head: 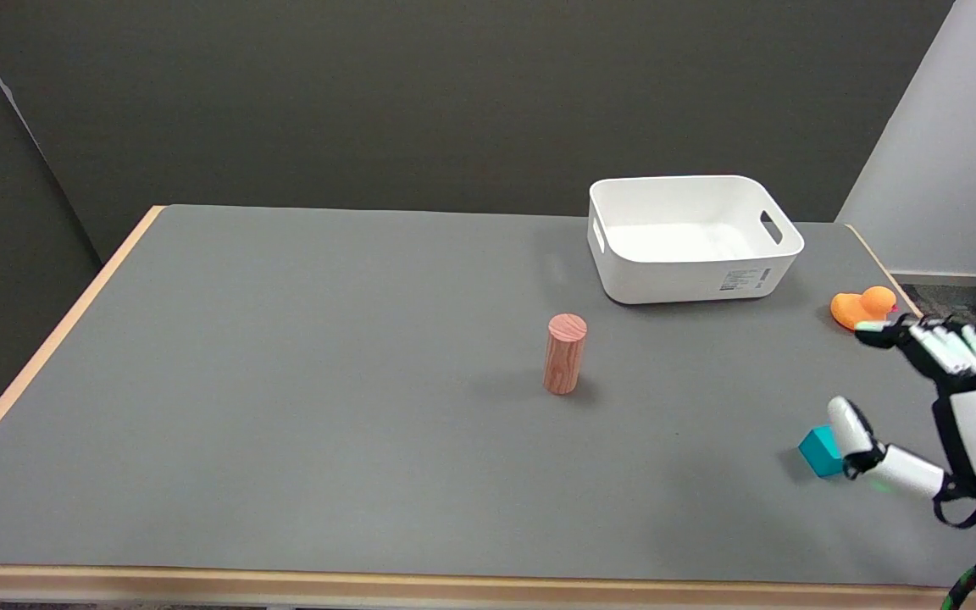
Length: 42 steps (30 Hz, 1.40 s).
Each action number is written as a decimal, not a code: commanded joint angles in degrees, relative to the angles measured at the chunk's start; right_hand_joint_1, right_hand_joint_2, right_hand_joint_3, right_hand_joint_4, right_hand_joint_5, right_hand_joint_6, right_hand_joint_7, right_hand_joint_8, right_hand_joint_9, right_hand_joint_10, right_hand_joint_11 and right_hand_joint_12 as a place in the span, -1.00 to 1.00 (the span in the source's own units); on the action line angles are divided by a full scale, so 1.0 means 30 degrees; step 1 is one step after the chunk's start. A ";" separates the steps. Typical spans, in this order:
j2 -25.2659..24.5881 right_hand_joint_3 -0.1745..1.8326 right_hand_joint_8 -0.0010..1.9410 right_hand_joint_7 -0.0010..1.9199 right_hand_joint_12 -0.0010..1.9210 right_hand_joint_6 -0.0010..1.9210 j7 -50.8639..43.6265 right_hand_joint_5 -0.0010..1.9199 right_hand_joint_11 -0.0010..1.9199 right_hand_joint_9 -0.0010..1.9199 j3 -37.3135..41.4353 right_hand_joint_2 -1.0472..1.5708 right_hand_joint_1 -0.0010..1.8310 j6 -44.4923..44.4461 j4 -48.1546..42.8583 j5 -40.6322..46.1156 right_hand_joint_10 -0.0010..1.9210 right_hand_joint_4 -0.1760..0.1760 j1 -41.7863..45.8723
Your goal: Pick up the blue cube.
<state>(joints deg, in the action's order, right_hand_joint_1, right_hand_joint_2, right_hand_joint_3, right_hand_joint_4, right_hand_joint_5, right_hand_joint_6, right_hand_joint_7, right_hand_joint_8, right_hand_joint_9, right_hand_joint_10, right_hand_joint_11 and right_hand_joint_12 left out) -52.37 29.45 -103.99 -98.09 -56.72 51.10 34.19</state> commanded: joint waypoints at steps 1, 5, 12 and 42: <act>-0.1029 0.04 -0.35 -0.43 0.24 -0.24 -0.1358 -0.61 -0.90 -0.65 -0.1920 0.32 -0.39 0.0125 0.2782 -0.1424 -0.11 -0.57 0.0418; -0.1273 0.04 -0.37 -0.43 0.23 -0.25 -0.1194 -0.61 -0.90 -0.66 -0.1942 0.32 -0.39 0.0016 0.3595 -0.1475 -0.13 -0.59 -0.0190; -0.0874 0.05 -0.36 -0.43 0.24 -0.24 -0.0119 -0.61 -0.89 -0.65 -0.1653 0.32 -0.39 -0.0063 0.3672 -0.1338 -0.14 -0.59 -0.0851; -0.0988 0.04 -0.38 -0.44 0.23 -0.24 0.4264 -0.61 -0.90 -0.66 -0.1467 0.33 -0.41 0.1507 0.7774 -0.0250 -0.15 -0.62 -0.3429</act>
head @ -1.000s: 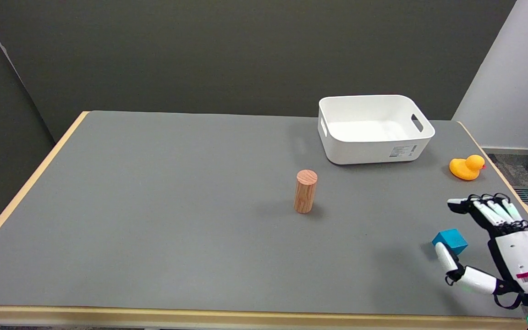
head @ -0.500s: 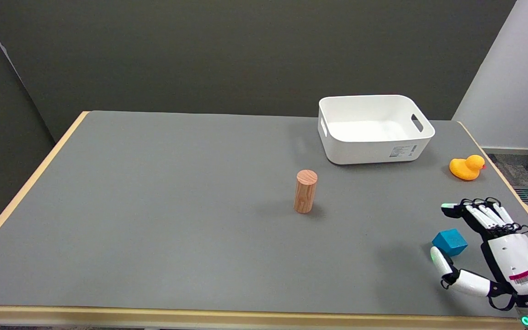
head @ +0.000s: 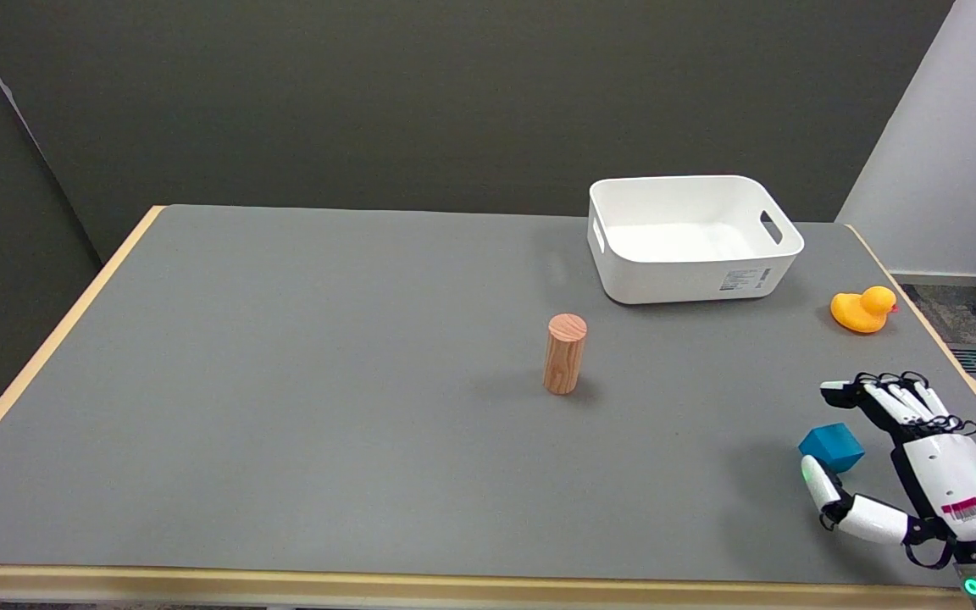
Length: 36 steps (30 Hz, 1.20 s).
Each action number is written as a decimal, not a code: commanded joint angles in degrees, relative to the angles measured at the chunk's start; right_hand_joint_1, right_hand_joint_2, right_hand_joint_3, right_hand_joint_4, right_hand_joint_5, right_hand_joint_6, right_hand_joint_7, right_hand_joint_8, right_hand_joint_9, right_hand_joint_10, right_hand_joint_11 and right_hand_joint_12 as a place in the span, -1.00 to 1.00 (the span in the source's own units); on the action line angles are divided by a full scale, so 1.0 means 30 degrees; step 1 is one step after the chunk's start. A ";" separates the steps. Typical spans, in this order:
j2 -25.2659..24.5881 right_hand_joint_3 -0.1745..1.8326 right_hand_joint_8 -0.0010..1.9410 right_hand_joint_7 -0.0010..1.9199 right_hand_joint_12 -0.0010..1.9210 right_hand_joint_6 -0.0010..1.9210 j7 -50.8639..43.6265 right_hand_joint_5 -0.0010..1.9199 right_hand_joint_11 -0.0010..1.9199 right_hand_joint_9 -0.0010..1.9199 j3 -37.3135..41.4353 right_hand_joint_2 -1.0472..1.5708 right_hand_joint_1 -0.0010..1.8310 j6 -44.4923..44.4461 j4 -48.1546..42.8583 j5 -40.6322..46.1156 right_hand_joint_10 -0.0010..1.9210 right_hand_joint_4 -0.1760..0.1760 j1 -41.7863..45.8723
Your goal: Pick up the blue cube.
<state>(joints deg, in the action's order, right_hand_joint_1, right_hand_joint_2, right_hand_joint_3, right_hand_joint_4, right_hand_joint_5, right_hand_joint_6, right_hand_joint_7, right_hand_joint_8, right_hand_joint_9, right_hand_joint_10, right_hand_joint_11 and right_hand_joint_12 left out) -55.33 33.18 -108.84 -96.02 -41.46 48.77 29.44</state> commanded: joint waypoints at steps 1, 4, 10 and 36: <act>-0.0002 0.04 -0.38 -0.44 0.23 -0.24 0.3075 -0.61 -0.90 -0.66 0.0149 0.33 -0.41 0.0819 0.2719 0.0529 -0.15 -0.62 -0.1873; -0.0084 0.04 -0.38 -0.44 0.23 -0.24 0.3364 -0.61 -0.90 -0.66 0.0149 0.33 -0.42 0.0951 0.2958 0.0529 -0.15 -0.62 -0.2032; -0.0161 0.04 -0.38 -0.44 0.23 -0.24 0.3390 -0.61 -0.90 -0.66 0.0149 0.33 -0.42 0.1299 0.3088 0.0529 -0.15 -0.62 -0.2160; -0.0857 0.04 -0.38 -0.44 0.22 -0.24 0.3390 -0.61 -0.91 -0.66 -0.0015 0.34 -0.42 0.1776 0.3301 0.0529 -0.14 -0.60 -0.1837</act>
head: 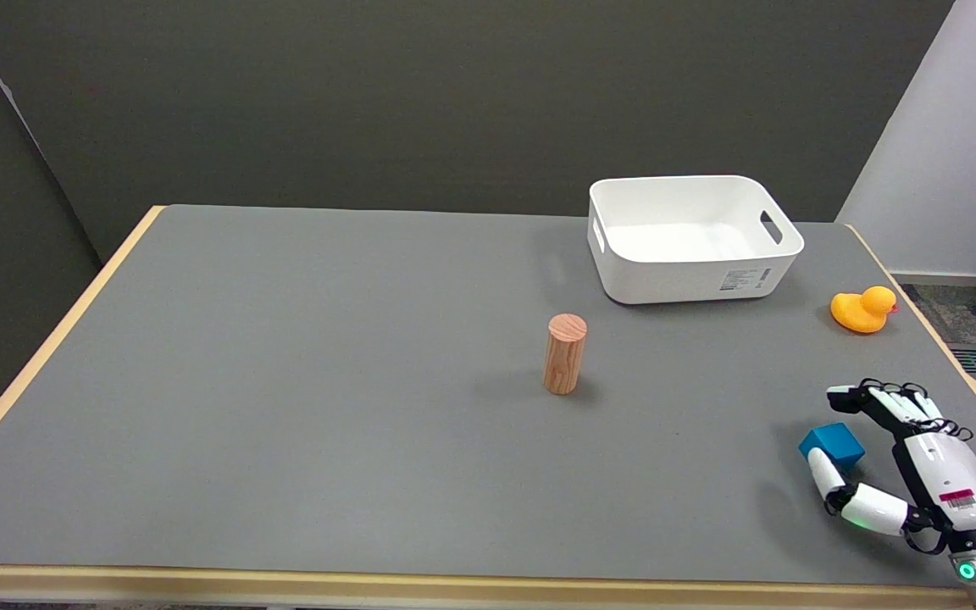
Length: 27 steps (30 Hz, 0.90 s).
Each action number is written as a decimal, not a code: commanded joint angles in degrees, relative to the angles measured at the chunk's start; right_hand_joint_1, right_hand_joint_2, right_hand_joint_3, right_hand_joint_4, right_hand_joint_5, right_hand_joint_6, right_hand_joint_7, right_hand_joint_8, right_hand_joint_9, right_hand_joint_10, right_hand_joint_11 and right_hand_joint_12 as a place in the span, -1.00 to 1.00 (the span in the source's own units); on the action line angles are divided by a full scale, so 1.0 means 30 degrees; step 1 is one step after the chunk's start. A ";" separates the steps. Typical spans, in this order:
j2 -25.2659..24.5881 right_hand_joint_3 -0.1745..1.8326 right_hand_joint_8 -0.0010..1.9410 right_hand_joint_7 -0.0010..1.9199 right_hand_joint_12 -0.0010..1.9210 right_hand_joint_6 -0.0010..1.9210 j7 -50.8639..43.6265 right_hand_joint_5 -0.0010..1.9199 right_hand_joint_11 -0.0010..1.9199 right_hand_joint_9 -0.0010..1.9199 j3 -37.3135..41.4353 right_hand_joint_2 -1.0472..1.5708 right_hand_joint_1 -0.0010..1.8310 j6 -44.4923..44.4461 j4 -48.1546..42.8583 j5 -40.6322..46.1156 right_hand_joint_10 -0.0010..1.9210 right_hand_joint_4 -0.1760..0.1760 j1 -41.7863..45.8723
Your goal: Pick up the blue cube.
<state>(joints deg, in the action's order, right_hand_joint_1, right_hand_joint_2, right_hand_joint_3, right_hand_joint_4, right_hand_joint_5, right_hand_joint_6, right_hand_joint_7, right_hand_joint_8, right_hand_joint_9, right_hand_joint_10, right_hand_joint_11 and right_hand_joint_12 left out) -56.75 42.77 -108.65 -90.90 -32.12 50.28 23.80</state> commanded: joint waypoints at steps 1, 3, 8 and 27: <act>-0.0409 0.04 -0.38 -0.44 0.22 -0.24 0.0194 -0.61 -0.91 -0.65 -0.0101 0.34 -0.41 0.0069 0.0187 0.0025 -0.14 -0.59 0.0065; -0.0489 0.04 -0.38 -0.44 0.22 -0.24 0.0194 -0.61 -0.91 -0.65 -0.0101 0.34 -0.41 0.0069 0.0187 0.0025 -0.14 -0.59 0.0065; -0.0564 0.04 -0.34 -0.42 0.22 -0.24 0.0194 -0.61 -0.90 -0.64 -0.0101 0.34 -0.38 0.0069 0.0187 -0.0007 -0.11 -0.58 0.0059; -0.0642 -0.14 0.19 -0.22 0.59 0.13 0.0061 -0.53 -0.61 -0.34 -0.0101 0.47 0.19 0.0202 0.0028 -0.0188 0.28 -0.48 -0.0359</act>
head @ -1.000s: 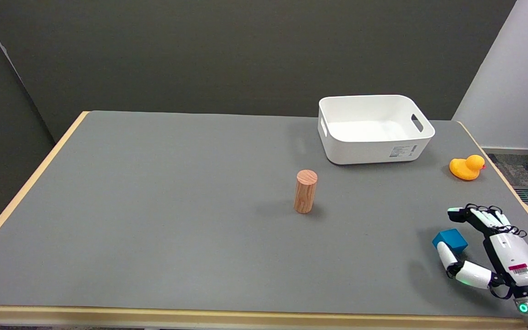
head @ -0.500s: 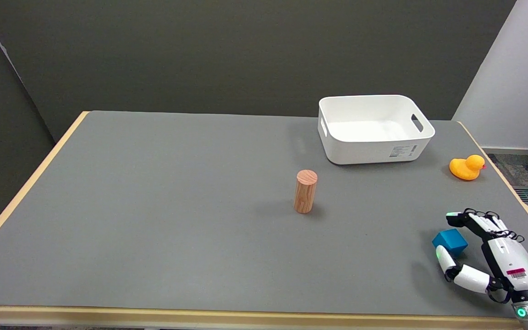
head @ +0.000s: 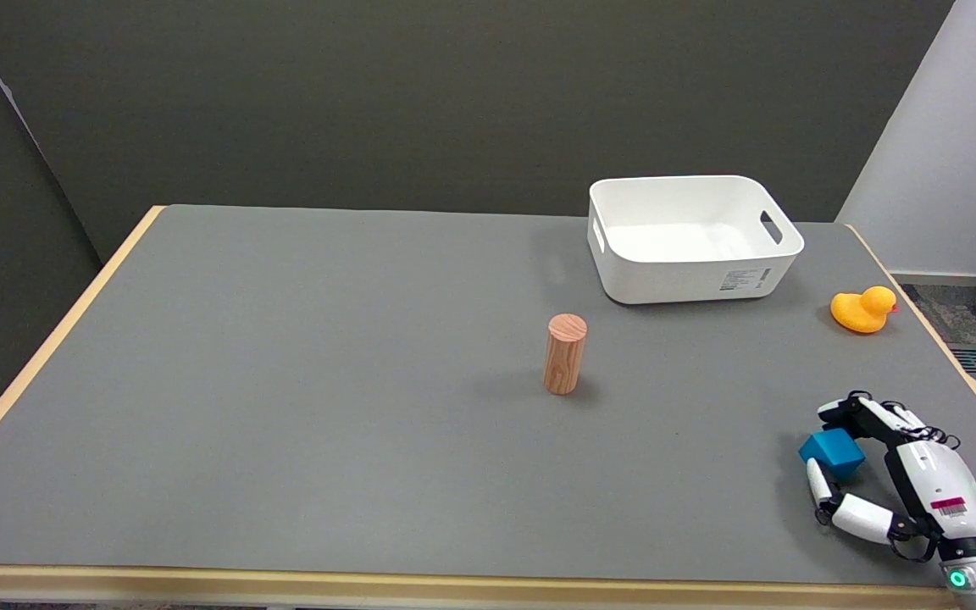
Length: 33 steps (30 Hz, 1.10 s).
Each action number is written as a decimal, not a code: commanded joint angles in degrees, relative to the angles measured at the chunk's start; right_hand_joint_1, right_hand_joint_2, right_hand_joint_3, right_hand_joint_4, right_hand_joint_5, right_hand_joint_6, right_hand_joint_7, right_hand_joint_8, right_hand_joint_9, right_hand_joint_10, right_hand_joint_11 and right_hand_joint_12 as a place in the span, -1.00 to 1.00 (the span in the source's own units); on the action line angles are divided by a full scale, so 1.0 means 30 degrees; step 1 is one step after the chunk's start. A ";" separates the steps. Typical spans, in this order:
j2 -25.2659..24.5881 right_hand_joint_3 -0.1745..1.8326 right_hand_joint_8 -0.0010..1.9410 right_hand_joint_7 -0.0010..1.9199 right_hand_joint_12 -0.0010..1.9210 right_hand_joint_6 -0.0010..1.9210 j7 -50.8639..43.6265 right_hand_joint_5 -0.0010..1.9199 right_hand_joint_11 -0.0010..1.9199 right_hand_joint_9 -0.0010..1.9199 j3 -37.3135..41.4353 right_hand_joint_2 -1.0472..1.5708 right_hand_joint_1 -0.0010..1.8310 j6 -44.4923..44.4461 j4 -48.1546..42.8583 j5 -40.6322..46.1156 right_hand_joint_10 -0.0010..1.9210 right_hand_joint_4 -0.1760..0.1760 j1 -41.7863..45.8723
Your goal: Pick up the blue cube.
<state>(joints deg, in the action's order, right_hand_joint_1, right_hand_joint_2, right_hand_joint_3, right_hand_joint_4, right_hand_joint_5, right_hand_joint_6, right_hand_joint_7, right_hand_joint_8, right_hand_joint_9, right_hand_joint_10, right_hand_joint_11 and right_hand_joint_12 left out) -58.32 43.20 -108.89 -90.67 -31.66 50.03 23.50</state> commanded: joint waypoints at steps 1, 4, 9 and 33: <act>-0.0119 -0.38 0.34 -0.19 0.60 0.14 -0.0083 -0.51 -0.60 -0.33 -0.0020 0.56 0.37 0.0124 -0.0126 -0.0107 0.29 -0.52 -0.0262; -0.0119 -0.54 0.42 -0.17 0.60 0.27 -0.0083 -0.49 -0.56 -0.29 -0.0016 0.63 0.41 0.0089 -0.0126 -0.0107 0.28 -0.58 -0.0372; -0.0115 -0.67 0.51 -0.22 0.67 0.58 -0.0110 -0.39 -0.49 -0.24 0.0144 0.73 0.28 -0.0312 -0.0270 -0.0066 0.34 -0.89 -0.0537; 0.3326 -0.39 0.67 -0.29 0.99 0.66 -0.2405 -0.38 -0.46 -0.37 0.2801 0.63 0.44 0.0124 -0.8373 -0.0884 0.73 -1.00 -0.1636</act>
<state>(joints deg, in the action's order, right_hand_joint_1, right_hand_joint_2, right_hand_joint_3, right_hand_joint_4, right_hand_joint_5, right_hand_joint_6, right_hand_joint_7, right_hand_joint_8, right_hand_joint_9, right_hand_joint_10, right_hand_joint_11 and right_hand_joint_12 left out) -55.77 41.68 -105.99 -94.89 -40.00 49.40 20.39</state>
